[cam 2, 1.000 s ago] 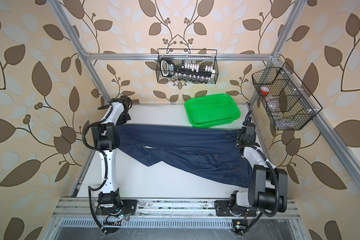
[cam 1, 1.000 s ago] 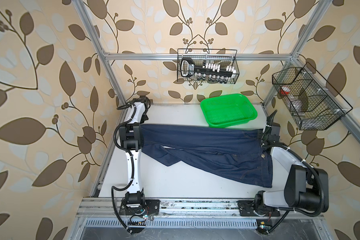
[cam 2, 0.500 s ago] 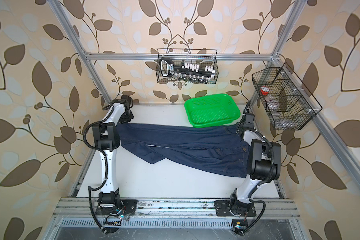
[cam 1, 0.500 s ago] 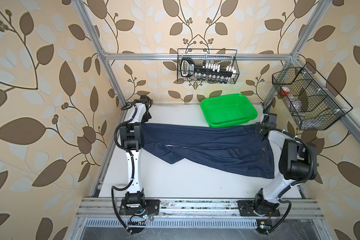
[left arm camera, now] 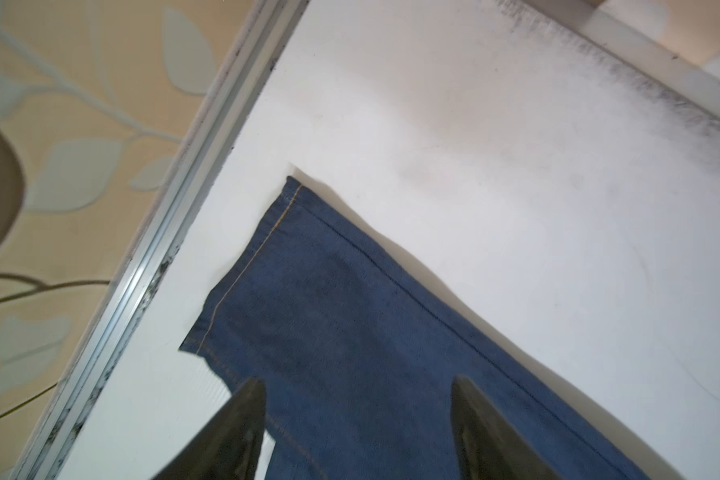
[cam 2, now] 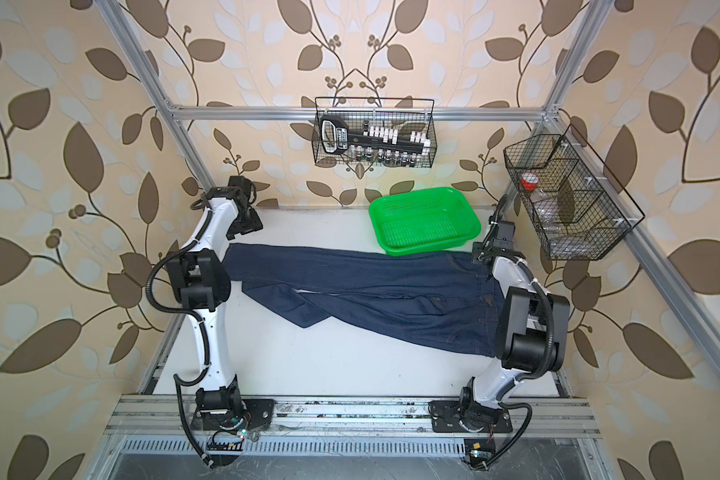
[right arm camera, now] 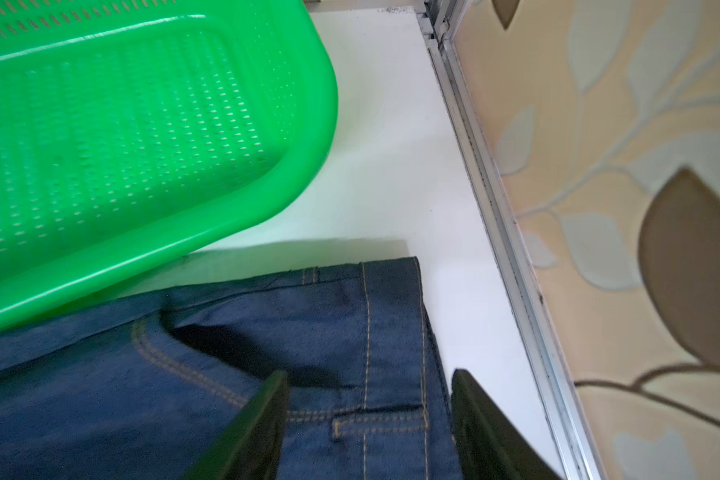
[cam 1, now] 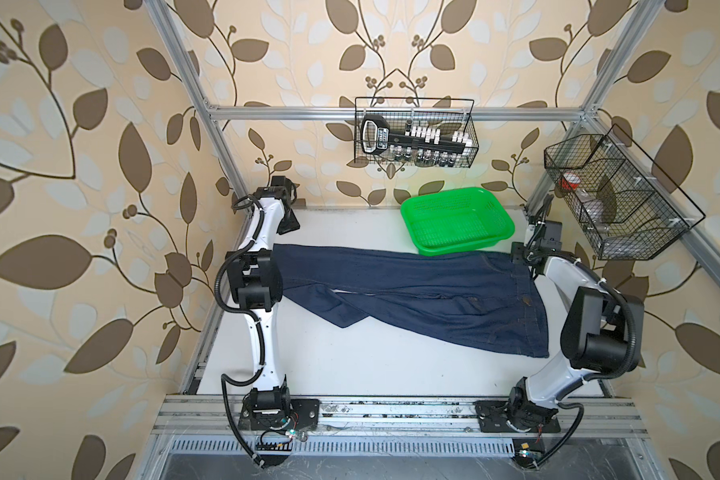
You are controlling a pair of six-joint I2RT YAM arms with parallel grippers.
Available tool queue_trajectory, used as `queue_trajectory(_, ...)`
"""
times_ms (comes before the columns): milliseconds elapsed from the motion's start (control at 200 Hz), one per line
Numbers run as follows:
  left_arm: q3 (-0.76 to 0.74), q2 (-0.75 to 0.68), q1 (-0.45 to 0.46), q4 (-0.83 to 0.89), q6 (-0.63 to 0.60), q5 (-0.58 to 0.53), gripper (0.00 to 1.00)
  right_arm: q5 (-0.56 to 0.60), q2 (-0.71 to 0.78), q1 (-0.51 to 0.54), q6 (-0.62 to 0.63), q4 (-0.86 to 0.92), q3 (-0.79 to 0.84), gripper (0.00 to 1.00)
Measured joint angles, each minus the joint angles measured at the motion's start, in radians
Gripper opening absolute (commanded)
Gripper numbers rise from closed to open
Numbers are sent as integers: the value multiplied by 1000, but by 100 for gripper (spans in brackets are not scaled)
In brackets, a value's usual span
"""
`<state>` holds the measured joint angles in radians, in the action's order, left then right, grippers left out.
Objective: Fold and stack the trousers
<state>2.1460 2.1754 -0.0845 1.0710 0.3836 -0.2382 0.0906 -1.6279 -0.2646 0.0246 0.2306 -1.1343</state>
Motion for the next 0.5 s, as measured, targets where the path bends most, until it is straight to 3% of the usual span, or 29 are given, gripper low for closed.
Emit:
queue_trajectory(230,-429,-333,0,35,84,63,73,-73,221,7,-171,90,100,71)
queue_trajectory(500,-850,-505,8,18,288,163,73,-56,472,120,-377,266,285,77)
